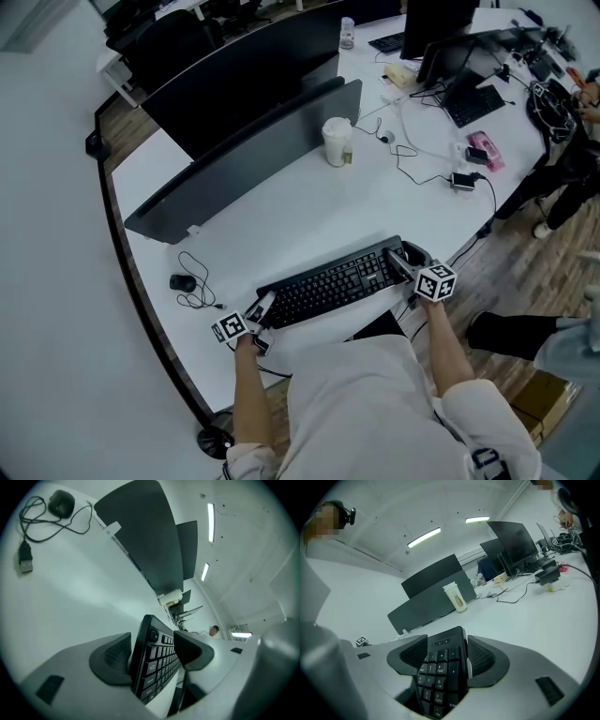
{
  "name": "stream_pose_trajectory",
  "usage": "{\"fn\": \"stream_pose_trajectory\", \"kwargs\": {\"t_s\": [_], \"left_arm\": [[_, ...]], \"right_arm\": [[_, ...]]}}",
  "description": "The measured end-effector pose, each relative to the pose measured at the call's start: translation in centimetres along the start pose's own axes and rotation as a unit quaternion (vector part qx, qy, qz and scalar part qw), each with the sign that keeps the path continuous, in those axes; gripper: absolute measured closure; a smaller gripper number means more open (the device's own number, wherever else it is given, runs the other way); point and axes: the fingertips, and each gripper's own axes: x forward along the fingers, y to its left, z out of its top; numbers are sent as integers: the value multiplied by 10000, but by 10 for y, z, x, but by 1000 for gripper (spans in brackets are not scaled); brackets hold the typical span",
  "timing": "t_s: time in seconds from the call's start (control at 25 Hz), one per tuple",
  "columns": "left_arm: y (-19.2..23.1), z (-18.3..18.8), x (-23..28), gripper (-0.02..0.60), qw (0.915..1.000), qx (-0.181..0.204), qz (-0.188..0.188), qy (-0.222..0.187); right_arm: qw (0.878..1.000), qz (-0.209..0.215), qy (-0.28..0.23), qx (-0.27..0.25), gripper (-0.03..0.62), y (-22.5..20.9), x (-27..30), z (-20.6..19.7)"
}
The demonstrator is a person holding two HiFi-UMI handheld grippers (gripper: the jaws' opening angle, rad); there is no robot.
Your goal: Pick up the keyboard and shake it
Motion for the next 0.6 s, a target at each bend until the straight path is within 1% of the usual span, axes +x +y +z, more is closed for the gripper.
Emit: {"fn": "stream_pose_trajectory", "kwargs": {"t_s": [0.12,0.2,0.32,0.4,0.52,0.6], "left_arm": [[-7,-13,-3,289,9986,-7,-359,393],[-18,-21,-3,339,9955,-40,-715,626],[-34,-24,-8,382,9898,-252,-1221,692],[-43,-24,-11,389,9857,-272,-1478,766],[-51,-25,-11,400,9812,-294,-1690,881],[-51,-21,-11,423,9815,-377,-1715,766]], "right_arm": [[9998,144,135,19,306,-2,3,3],[9995,165,272,58,306,-7,6,3],[9989,144,406,187,306,-16,7,-1],[9984,163,454,297,306,-19,8,-5],[9975,165,518,442,307,-21,10,-12],[9973,118,485,535,314,-21,11,-17]]}}
